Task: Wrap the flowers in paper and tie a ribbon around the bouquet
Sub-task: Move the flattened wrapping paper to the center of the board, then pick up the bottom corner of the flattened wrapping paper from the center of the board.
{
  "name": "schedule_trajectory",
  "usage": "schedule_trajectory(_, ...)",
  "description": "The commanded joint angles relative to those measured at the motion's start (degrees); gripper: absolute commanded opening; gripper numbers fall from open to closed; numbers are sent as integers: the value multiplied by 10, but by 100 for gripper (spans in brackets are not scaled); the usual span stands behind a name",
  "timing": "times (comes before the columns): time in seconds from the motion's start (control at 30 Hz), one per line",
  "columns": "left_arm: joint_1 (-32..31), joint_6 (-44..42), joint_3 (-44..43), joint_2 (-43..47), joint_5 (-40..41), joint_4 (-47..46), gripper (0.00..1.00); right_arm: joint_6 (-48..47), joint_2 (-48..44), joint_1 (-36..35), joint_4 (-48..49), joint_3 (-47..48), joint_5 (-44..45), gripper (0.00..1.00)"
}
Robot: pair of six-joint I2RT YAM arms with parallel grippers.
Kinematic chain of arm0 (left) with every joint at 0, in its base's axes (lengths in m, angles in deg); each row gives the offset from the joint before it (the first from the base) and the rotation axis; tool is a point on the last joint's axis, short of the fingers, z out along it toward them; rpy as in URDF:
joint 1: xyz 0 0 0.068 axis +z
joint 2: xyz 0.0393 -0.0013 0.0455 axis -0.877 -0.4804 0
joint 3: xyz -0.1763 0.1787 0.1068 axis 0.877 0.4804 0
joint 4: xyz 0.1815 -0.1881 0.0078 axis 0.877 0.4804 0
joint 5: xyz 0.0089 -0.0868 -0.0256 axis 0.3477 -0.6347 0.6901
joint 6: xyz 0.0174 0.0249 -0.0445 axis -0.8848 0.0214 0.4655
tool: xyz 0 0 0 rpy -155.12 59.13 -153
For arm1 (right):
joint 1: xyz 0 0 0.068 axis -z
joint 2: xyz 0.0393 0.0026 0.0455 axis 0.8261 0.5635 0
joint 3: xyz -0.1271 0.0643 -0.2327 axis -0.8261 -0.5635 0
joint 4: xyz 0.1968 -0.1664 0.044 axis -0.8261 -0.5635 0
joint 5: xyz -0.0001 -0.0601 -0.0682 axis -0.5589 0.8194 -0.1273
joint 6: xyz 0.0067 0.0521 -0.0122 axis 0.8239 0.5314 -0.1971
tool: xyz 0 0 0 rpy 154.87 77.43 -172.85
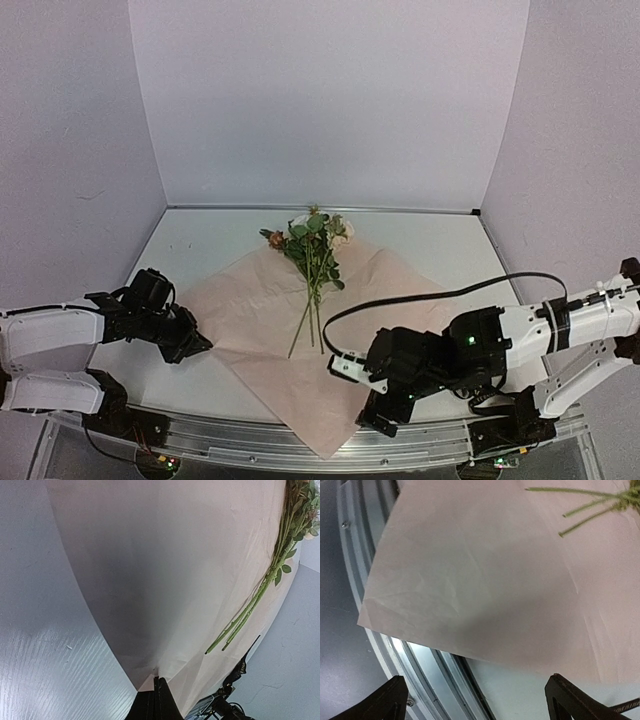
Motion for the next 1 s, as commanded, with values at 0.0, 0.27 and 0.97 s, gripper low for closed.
schedule_trajectory(0.0, 14, -13, -21, 7, -39, 33, 0, -131, 21, -83, 125, -21, 94, 98)
schedule_trajectory(0.27, 38, -18, -30, 12, -63, 47, 0, -229, 63, -174, 225, -42, 141, 98)
schedule_trajectory(0.97, 57, -38, -29, 32, -65, 83, 0, -299, 217, -226, 264, 58, 301, 25)
